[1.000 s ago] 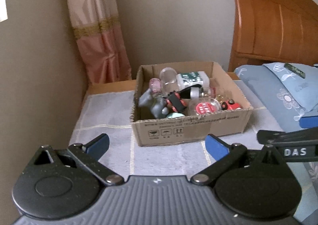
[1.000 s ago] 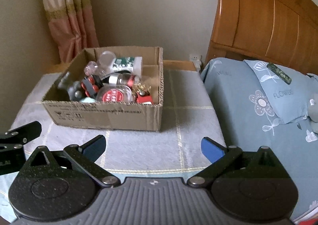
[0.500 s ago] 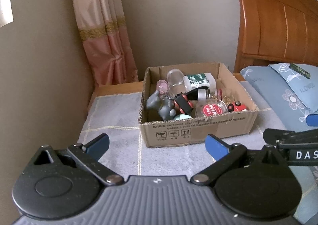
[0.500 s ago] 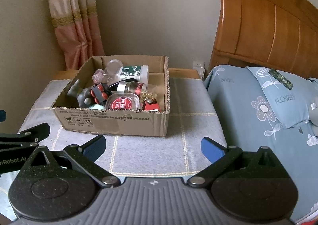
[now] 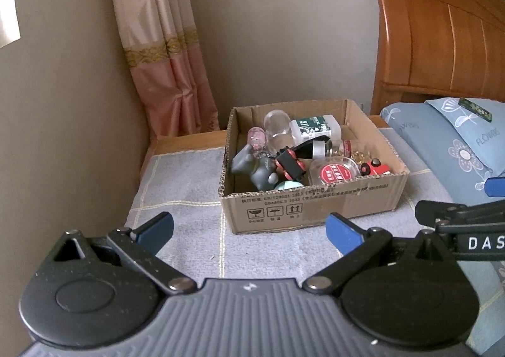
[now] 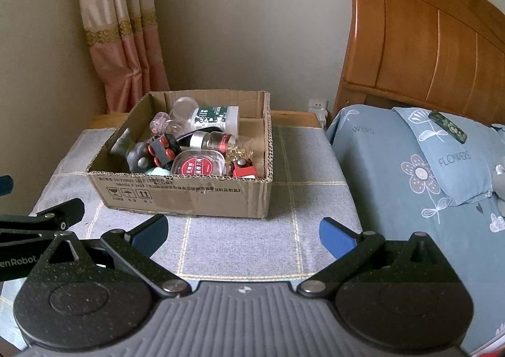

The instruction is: Organize rigid objects

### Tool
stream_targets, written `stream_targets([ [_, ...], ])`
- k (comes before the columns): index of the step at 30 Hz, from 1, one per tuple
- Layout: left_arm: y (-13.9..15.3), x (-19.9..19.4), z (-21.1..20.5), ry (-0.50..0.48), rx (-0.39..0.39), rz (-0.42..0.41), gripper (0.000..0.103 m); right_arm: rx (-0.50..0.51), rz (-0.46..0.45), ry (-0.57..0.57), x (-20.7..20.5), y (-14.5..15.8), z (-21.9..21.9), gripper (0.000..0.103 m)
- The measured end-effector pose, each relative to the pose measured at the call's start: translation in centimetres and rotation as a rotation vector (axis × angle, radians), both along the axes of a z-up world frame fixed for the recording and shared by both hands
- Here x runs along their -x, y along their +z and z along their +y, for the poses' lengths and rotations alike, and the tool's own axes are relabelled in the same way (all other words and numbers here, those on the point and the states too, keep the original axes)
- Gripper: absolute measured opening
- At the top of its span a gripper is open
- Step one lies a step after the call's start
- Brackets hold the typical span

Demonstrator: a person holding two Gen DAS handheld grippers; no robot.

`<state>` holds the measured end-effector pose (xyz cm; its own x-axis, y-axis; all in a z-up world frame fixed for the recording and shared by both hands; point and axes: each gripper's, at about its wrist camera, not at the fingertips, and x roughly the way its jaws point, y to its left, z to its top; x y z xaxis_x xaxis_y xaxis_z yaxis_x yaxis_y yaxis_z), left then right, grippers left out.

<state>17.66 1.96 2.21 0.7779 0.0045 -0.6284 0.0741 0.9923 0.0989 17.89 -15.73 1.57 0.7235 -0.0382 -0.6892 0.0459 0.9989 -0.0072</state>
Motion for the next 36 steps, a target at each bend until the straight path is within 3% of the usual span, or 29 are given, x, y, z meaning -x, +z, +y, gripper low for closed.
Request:
stream_targets([
  [36, 0.43, 0.09, 0.08, 0.002, -0.012, -0.007, 0.102, -0.013, -0.004, 0.0, -0.09, 0.08, 0.06, 0.103],
])
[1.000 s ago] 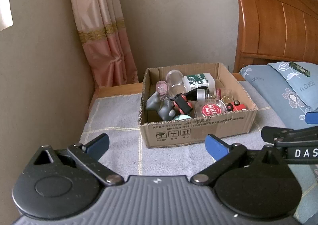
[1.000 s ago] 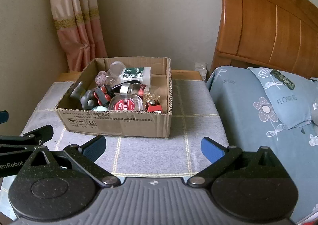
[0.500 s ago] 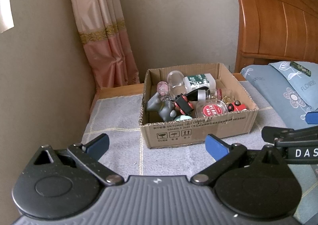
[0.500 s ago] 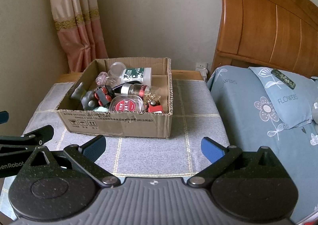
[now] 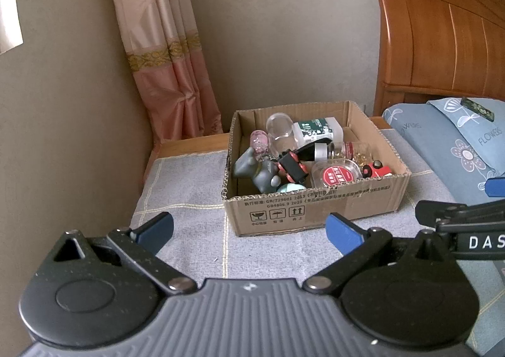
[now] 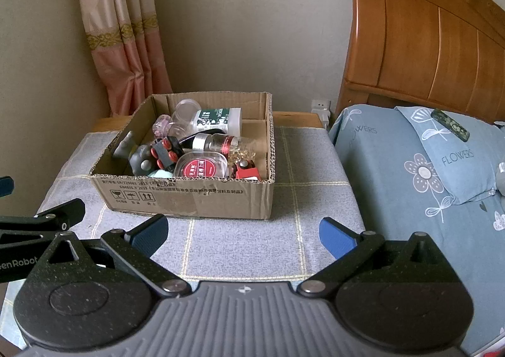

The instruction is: Organize rigid objects

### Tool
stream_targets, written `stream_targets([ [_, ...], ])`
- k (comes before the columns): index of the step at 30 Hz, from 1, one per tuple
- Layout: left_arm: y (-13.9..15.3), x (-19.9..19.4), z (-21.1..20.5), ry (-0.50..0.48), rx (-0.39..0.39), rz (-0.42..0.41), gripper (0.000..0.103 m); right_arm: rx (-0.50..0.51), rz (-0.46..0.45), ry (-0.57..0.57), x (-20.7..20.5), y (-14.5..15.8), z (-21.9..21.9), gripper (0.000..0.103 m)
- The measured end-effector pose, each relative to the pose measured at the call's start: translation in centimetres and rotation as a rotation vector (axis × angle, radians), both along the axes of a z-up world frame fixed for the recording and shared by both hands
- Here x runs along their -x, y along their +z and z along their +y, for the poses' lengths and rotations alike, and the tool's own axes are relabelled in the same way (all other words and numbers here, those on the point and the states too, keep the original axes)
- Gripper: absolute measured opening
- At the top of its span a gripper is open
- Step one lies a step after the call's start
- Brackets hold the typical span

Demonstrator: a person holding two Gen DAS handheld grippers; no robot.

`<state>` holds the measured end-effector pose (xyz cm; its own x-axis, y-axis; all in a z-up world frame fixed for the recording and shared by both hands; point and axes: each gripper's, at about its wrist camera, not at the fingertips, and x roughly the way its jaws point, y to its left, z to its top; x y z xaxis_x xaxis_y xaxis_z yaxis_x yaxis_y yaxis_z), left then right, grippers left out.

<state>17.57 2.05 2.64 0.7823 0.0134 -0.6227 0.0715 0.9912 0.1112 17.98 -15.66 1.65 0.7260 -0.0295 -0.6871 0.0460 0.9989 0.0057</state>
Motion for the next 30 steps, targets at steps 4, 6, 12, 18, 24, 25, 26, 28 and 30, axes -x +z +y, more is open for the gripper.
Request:
stream_targets([
  [4, 0.02, 0.01, 0.01, 0.0, 0.001, 0.001, 0.102, 0.0, -0.001, -0.001, 0.0, 0.02, 0.04, 0.103],
  [6, 0.05, 0.03, 0.0, -0.001, 0.0, 0.001, 0.102, 0.0, -0.001, 0.0, -0.01, 0.02, 0.01, 0.103],
  [12, 0.07, 0.07, -0.08, -0.001, -0.001, 0.0, 0.102, 0.003, -0.003, 0.0, 0.02, 0.05, 0.09, 0.103],
  [18, 0.23, 0.08, -0.05, -0.001, -0.003, -0.003, 0.102, 0.001, -0.005, -0.001, 0.06, 0.11, 0.06, 0.103],
  [24, 0.32, 0.06, -0.1, 0.0, -0.005, -0.003, 0.102, 0.003, -0.005, -0.002, 0.02, 0.27, 0.11, 0.103],
  [25, 0.33, 0.04, -0.08, 0.0, -0.005, -0.003, 0.102, 0.004, -0.007, -0.003, 0.04, 0.31, 0.15, 0.103],
  [26, 0.31, 0.06, -0.11, -0.001, -0.005, -0.003, 0.102, 0.004, -0.008, -0.003, 0.06, 0.34, 0.15, 0.103],
  [28, 0.29, 0.09, -0.16, -0.001, -0.004, -0.003, 0.102, 0.002, -0.009, -0.003, 0.09, 0.36, 0.16, 0.103],
  [30, 0.32, 0.06, -0.14, -0.001, -0.005, -0.003, 0.102, 0.001, -0.011, -0.004, 0.14, 0.4, 0.15, 0.103],
])
